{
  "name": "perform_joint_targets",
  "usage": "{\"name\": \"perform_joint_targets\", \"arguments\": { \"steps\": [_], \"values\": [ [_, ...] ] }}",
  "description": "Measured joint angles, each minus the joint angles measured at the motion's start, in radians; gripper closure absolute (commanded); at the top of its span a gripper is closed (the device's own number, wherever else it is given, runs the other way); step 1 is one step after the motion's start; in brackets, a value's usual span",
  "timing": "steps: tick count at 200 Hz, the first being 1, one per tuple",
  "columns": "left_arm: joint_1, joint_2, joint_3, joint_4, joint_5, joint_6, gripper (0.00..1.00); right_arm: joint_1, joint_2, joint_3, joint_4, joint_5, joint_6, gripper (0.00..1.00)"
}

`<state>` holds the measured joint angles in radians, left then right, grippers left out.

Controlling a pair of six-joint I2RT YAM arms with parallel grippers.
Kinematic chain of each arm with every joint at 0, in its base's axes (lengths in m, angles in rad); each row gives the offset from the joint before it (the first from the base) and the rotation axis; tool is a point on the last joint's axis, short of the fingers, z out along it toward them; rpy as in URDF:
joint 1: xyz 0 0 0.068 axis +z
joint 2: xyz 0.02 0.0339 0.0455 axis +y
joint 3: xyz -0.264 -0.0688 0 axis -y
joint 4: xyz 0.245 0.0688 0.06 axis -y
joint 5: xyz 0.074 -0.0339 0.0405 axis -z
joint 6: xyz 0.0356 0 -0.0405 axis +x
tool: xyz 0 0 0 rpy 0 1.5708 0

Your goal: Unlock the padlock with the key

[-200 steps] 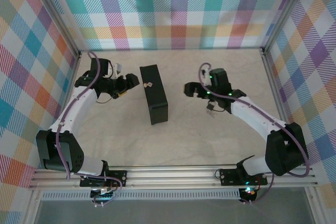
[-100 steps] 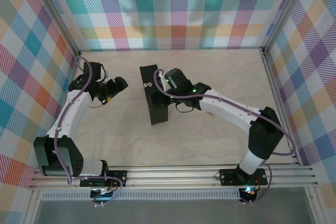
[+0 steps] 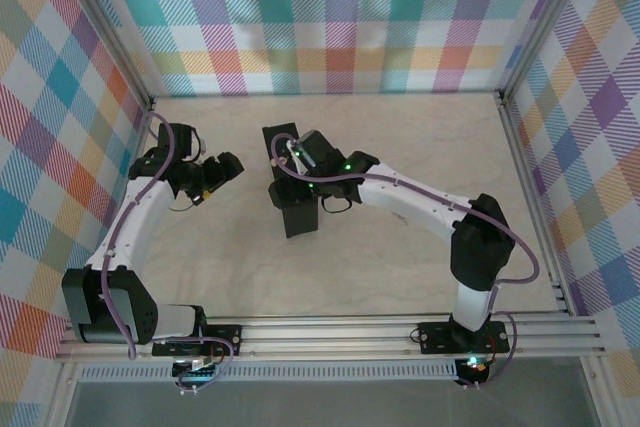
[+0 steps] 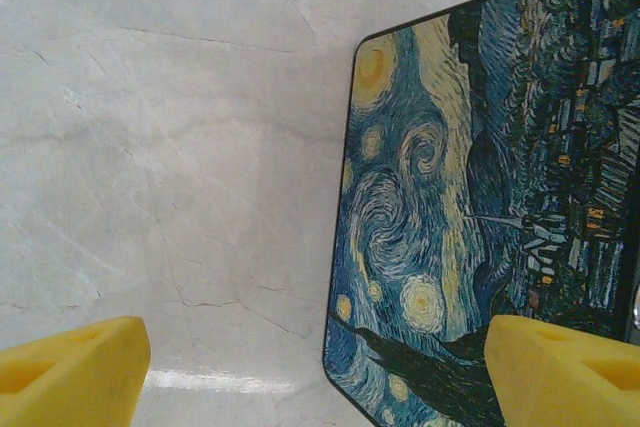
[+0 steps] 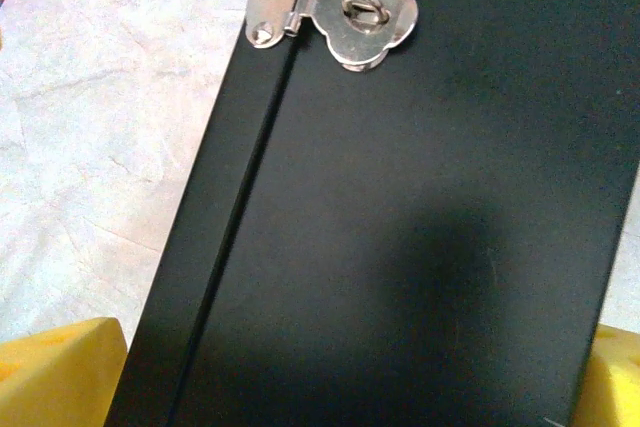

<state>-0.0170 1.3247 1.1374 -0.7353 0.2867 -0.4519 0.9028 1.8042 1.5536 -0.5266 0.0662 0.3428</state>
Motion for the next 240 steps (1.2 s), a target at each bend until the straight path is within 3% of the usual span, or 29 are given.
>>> {"name": "perform_joint_targets", "arguments": {
  "steps": [35,62,115,152,200,240],
  "values": [
    [0.0,-0.018,0.0,-0.009,-0.002,0.007,0.13,0.002,0.008,0.007,-0.006,0.013,0.016,0.0],
    [0.0,-0.034,-0.003,-0.02,0.01,0.024,0.21,-0.01,0.005,-0.015,0.026,-0.008,0.044,0.02],
    [-0.031,-0.034,-0.029,-0.021,0.05,0.063,0.3,-0.159,-0.109,-0.293,0.359,-0.269,0.172,0.05],
    [-0.099,0.01,-0.036,-0.01,0.056,0.064,0.33,-0.276,-0.146,-0.44,0.559,-0.446,0.285,0.05],
    [-0.173,0.138,-0.035,0.108,0.058,-0.006,0.29,-0.365,-0.153,-0.595,0.802,-0.594,0.411,0.04],
    [-0.182,0.28,0.034,0.205,0.071,-0.083,0.29,-0.377,-0.137,-0.628,0.846,-0.642,0.458,0.03]
  ]
}}
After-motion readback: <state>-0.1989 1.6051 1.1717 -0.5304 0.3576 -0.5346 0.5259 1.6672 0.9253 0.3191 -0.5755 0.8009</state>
